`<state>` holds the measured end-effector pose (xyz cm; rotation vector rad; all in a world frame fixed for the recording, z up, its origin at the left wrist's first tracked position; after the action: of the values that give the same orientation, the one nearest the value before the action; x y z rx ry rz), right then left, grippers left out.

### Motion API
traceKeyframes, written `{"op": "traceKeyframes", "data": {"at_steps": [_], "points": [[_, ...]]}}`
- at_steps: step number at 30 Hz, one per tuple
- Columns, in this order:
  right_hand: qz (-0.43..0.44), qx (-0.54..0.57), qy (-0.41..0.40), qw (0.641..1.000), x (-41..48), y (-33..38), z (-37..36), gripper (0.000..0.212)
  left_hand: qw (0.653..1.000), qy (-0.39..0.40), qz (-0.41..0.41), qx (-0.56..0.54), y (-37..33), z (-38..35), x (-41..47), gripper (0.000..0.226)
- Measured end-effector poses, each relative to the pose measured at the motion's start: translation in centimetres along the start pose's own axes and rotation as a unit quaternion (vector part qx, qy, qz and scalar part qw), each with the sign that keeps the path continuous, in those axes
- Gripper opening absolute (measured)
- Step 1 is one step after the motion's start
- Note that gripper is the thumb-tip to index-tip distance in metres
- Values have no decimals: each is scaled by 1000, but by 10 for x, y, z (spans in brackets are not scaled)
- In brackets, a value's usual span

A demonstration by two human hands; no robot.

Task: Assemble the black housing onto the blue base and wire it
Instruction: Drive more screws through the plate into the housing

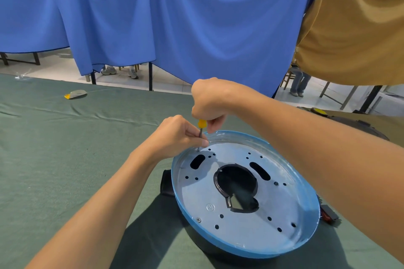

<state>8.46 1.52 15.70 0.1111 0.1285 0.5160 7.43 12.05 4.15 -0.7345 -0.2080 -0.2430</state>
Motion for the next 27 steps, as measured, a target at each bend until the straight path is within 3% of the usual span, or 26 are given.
{"op": "traceKeyframes", "data": {"at_steps": [5, 9, 15, 21, 24, 27], "points": [[67, -133, -32, 988, -6, -9, 8, 27, 999, -1, 7, 34, -1, 1, 4, 6], [170, -189, 3, 967, -3, -8, 9, 23, 1000, 7, 5, 20, 3, -1, 5, 7], [138, -189, 38, 971, 6, -2, 7, 31, 999, 33, -8, -7, 5, 0, 3, 9], [34, -106, 71, 991, 14, 4, 6, 30, 1000, 15, -5, 17, -1, -2, 2, 12], [50, -86, 93, 991, 8, -2, 14, 30, 999, 22, -14, 31, -2, -3, 4, 14], [133, -150, 68, 977, 2, -4, 19, 16, 999, 29, -7, 28, 1, -2, 5, 13]]}}
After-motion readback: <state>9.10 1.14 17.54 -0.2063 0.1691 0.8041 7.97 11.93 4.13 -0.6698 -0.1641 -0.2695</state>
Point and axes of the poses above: each hand's wrist, its own x-axis towards the middle knuckle, its own z-axis out of the back of the hand, y = z × x, the point moved 1 cm from there along x, towards the middle knuckle, and after that the axes turned 8 degrees about x, right-handed, at the moved point
